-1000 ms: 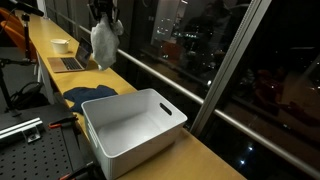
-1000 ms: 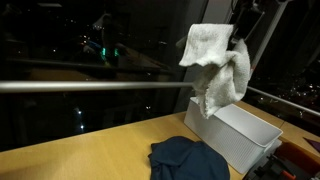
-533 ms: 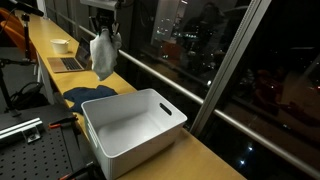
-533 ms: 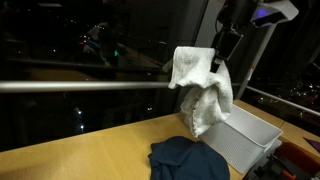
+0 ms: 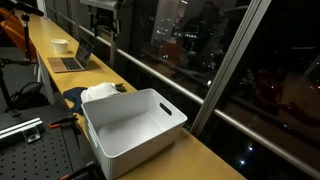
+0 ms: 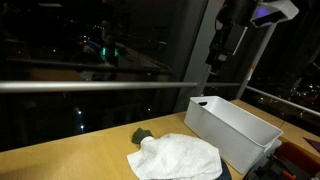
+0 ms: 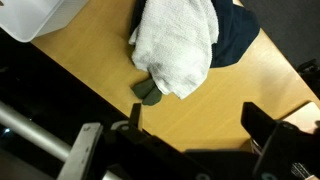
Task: Remove the blue shirt, the white towel and turnip from the basket, then put them back in the basket
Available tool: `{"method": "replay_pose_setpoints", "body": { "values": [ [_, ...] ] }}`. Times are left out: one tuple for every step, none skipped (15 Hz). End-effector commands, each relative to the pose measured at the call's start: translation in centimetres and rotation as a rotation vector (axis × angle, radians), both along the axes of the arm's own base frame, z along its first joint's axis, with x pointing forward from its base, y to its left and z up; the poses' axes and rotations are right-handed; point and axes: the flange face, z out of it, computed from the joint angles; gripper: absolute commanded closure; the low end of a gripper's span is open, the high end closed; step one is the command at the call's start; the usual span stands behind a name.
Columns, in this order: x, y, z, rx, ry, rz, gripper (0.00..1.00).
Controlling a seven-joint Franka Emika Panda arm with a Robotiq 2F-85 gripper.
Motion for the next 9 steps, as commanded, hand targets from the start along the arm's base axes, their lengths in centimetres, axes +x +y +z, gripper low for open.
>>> {"method": "replay_pose_setpoints", "body": {
  "values": [
    [0.6, -0.2, 0.2, 0.000, 0.009, 0.012, 0.00],
    [0.8, -0.4, -0.4, -0.010, 0.005, 0.017, 0.00],
    [1.1, -0.5, -1.6, -0.023, 0.011, 0.025, 0.00],
    [1.2, -0.6, -2.8, -0.033, 0.018, 0.029, 0.00],
    [1.5, -0.5, -4.7, -0.049, 0.029, 0.030, 0.00],
    [1.7, -0.3, -6.5, -0.075, 0.034, 0.027, 0.00],
    [1.9, -0.1, -8.4, -0.106, 0.033, 0.030, 0.00],
    [2.1, 0.2, -10.3, -0.136, 0.032, 0.034, 0.00],
    [2.3, 0.5, -12.4, -0.163, 0.025, 0.034, 0.00]
  ]
}}
